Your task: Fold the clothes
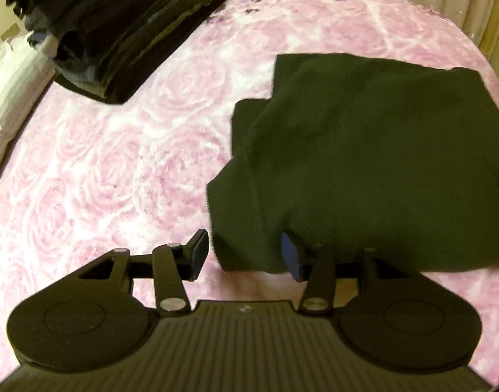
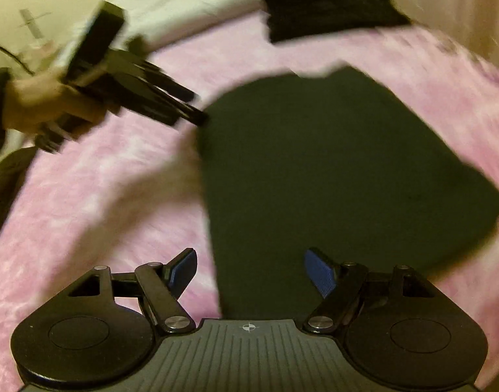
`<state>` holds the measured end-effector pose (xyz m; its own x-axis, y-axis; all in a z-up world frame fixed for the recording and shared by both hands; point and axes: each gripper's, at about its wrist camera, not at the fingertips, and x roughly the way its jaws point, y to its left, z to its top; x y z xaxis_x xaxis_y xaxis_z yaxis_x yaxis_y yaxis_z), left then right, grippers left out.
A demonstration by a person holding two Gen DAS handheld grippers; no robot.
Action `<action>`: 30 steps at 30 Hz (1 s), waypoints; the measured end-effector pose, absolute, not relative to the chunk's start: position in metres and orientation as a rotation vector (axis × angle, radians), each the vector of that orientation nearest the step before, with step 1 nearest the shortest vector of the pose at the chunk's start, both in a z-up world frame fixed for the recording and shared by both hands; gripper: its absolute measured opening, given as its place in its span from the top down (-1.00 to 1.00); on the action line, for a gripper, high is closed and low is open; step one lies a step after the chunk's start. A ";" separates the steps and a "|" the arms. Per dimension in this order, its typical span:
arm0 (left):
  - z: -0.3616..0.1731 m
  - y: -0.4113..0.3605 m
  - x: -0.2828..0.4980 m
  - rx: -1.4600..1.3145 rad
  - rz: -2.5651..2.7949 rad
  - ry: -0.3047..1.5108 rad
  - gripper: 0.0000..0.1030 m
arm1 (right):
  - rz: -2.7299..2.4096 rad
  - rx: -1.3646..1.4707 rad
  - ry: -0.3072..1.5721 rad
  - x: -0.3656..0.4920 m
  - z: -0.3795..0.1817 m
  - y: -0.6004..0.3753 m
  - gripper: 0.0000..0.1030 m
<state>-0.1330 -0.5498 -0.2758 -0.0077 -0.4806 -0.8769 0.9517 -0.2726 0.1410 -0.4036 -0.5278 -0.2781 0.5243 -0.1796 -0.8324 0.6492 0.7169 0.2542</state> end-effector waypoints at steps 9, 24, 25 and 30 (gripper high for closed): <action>-0.273 -0.540 -0.132 1.191 -1.636 0.424 -0.20 | -0.521 0.197 1.055 -0.393 -0.253 -0.468 -0.64; -0.328 -0.472 -0.201 1.585 -1.848 -0.489 -0.17 | -0.416 -0.080 1.198 -0.370 -0.272 -0.470 0.68; -0.330 -0.474 -0.203 1.591 -1.838 -0.535 -0.16 | -0.423 -0.061 1.180 -0.375 -0.261 -0.473 0.68; -0.330 -0.478 -0.209 1.639 -1.825 -0.630 0.43 | -0.437 -0.127 1.176 -0.399 -0.242 -0.478 0.67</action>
<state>-0.2091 -0.4776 -0.3300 -0.0577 -0.7053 -0.7066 0.1188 -0.7076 0.6966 -0.3992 -0.4776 -0.2416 0.3121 -0.3958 -0.8637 0.2649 0.9093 -0.3210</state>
